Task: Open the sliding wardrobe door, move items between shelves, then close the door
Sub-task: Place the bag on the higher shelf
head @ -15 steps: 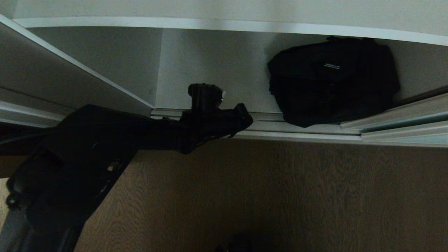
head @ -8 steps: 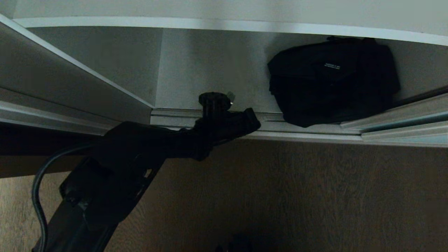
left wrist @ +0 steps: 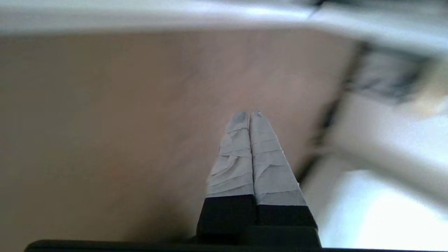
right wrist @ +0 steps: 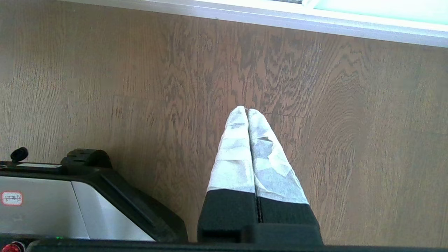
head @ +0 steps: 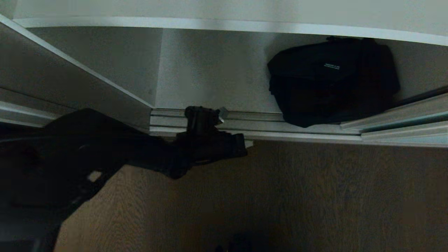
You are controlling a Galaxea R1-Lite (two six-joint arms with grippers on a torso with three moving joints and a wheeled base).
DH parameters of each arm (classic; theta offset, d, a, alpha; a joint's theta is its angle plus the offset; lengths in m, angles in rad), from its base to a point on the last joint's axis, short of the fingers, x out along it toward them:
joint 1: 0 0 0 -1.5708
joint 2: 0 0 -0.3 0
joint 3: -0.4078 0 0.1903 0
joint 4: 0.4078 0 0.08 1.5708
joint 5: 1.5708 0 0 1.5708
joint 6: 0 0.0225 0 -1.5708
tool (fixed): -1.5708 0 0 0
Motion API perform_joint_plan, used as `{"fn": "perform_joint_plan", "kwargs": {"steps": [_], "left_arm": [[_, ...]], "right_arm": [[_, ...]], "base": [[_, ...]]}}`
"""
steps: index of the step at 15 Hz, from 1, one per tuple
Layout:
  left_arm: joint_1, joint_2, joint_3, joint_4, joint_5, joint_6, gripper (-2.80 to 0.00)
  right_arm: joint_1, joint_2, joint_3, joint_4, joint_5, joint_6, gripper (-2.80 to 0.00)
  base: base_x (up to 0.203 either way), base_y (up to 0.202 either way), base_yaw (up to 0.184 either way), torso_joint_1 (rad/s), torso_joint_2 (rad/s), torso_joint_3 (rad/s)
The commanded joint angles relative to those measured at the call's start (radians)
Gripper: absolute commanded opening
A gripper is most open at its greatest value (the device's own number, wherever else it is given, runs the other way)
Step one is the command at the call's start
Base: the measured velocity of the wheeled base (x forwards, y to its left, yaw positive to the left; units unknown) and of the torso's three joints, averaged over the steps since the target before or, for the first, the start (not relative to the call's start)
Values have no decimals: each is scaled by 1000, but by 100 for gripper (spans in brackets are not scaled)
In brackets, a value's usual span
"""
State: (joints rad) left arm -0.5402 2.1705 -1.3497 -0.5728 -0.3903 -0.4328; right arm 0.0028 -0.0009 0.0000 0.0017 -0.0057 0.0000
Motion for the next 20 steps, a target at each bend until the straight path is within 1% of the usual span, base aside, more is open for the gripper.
{"fn": "perform_joint_plan", "kwargs": {"steps": [1,3,5,8,10,12,15,18,20], "left_arm": [[0,-306,245,-12,129,120,-280],[2,-506,382,-9,248,172,-280],[10,-736,475,54,352,210,-280],[48,-1084,561,260,478,257,-280],[112,-1303,609,420,543,288,-280],[235,-1509,645,589,586,316,-280],[394,-1750,699,758,611,336,-280],[496,-1981,804,856,620,342,-280],[543,-2048,863,907,622,345,-280]], "right_arm": [[0,-2,0,0,0,0,-280],[0,-2,0,0,0,0,-280],[0,-2,0,0,0,0,-280],[0,-2,0,0,0,0,-280],[0,-2,0,0,1,0,-280],[0,-2,0,0,0,0,-280],[0,-2,0,0,0,0,-280],[0,-2,0,0,0,0,-280],[0,-2,0,0,0,0,-280]], "base": [[0,0,0,0,0,0],[0,0,0,0,0,0],[0,0,0,0,0,0],[0,0,0,0,0,0],[0,0,0,0,0,0],[0,0,0,0,0,0],[0,0,0,0,0,0],[0,0,0,0,0,0],[0,0,0,0,0,0]]}}
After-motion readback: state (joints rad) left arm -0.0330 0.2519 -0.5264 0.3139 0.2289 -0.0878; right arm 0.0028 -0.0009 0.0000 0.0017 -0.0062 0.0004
